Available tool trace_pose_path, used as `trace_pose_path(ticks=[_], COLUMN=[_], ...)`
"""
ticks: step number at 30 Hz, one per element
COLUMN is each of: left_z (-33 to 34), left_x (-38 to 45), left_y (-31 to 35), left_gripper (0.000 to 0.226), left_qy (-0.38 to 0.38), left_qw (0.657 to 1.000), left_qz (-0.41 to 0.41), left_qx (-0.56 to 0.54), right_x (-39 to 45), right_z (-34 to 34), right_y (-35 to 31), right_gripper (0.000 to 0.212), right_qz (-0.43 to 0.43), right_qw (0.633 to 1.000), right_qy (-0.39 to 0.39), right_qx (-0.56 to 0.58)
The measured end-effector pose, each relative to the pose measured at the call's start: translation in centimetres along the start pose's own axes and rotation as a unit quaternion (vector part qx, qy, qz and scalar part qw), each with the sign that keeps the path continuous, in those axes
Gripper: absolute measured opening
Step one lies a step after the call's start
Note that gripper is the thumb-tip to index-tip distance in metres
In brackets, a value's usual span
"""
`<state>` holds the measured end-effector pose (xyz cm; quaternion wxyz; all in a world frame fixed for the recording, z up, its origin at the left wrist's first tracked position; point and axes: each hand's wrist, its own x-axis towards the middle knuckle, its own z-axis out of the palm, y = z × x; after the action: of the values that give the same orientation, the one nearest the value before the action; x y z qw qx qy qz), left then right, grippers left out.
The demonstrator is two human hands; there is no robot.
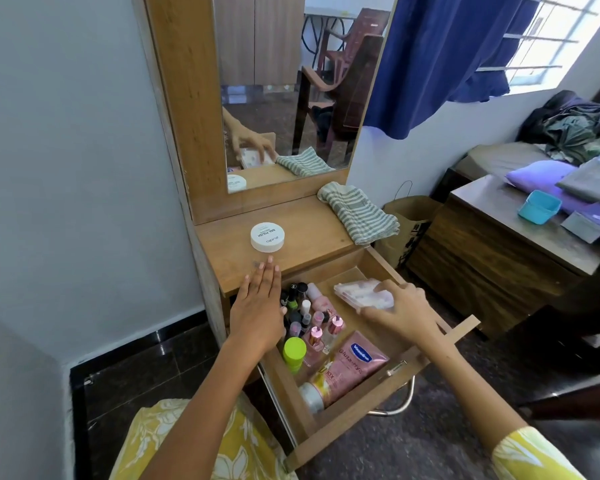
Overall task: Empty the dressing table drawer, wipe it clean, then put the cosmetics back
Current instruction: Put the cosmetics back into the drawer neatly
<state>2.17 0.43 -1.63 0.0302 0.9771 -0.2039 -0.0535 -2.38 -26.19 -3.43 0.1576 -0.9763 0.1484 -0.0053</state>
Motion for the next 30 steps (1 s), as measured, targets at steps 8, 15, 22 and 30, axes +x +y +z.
trace_pose_path(ticks=[8,15,22,30], left_z=[0.1,0.2,0.5,0.4], left_x=[0.1,0.0,-0.1,-0.3], left_y=[0.0,0.0,0.2,0.3], left_gripper=[0.07,0.071,0.072,0.073], left_qy=[-0.005,0.002,0.024,0.027], left_qw=[1.0,1.0,1.0,1.0], left_qz=[-0.001,-0.003,-0.01,-0.008], left_qx=[-0.003,-0.002,-0.001,0.003], right_x=[2.8,3.2,3.1,7.4], right_z=[2.5,3.2,0.4,2.2], right_y=[-1.8,-1.7,-8.8,-14.4], right_gripper=[0.074,0.053,0.015,0.042], right_qz=[-0.003,-0.012,-0.203,-0.367], right_qw=[0.998,0.993,0.961,0.93], right_qy=[-0.038,-0.073,0.167,0.026], right_qx=[-0.049,-0.092,0.085,0.028])
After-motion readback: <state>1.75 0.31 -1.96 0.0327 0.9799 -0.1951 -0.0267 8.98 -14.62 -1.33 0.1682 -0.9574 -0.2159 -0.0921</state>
